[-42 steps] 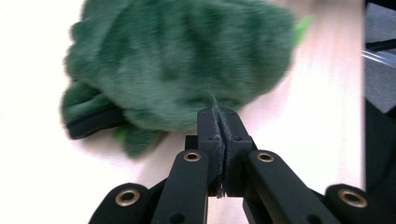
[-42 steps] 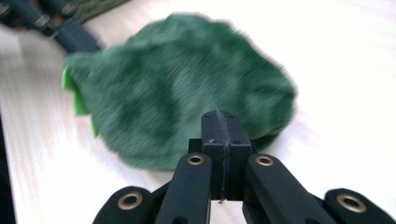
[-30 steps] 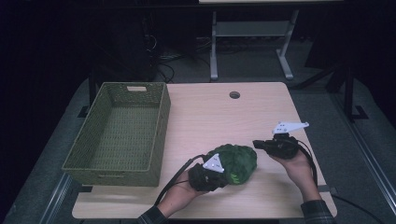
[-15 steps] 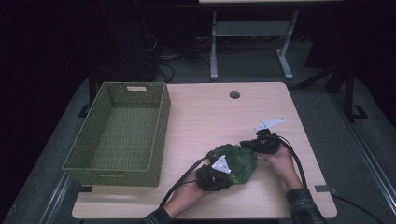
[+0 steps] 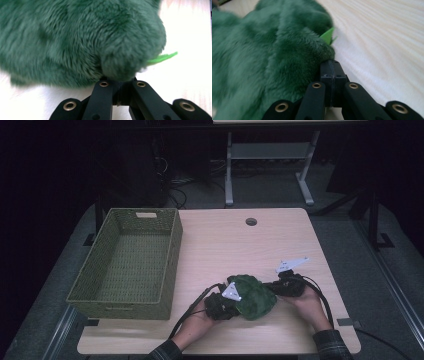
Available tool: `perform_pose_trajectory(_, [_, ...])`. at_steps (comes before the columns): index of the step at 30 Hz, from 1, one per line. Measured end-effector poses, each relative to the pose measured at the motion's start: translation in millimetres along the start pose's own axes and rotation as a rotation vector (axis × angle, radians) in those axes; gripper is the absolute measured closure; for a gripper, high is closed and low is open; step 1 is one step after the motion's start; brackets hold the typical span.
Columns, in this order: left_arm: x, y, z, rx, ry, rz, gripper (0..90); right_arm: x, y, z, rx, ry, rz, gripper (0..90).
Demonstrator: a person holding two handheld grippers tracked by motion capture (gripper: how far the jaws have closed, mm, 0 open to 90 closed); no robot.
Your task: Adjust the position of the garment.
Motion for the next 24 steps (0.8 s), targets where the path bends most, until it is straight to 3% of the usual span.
perform_pose_trajectory(2, [5.4, 3.2, -1.5, 0.004, -0.009, 0.014, 89.7, 3.0, 3.5, -3.7, 0.008, 0.002, 0.003, 90.0])
perform_pose_trajectory(14, [33.8, 16.5, -5.9, -0.019, 0.024, 0.078, 89.6, 27.1, 14.5, -19.5, 0.025, 0.025, 0.026, 90.0])
perform_pose_trajectory(15, [37.0, 17.7, -7.1, -0.01, 0.008, 0.086, 89.6, 29.4, 14.9, -21.2, 0.033, 0.028, 0.033, 90.0])
perform_pose_trajectory(19, [40.9, 19.1, -8.3, -0.01, 0.014, 0.091, 89.6, 37.2, 17.0, -23.3, 0.025, 0.031, 0.036, 90.0])
perform_pose_trajectory(24, [42.8, 25.3, -8.5, -0.02, 0.012, 0.088, 87.9, 32.1, 21.4, -22.9, -0.004, 0.03, 0.008, 87.6])
Point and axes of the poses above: each handheld gripper's, and its own axes: y roughly backward along the jaws, z roughly out of its top, x roughly to its left, the point moved 9 cm from there along -y, roughly forward along the jaws, and after that the axes turned 6 degrees about -x, right-handed, at the moved point
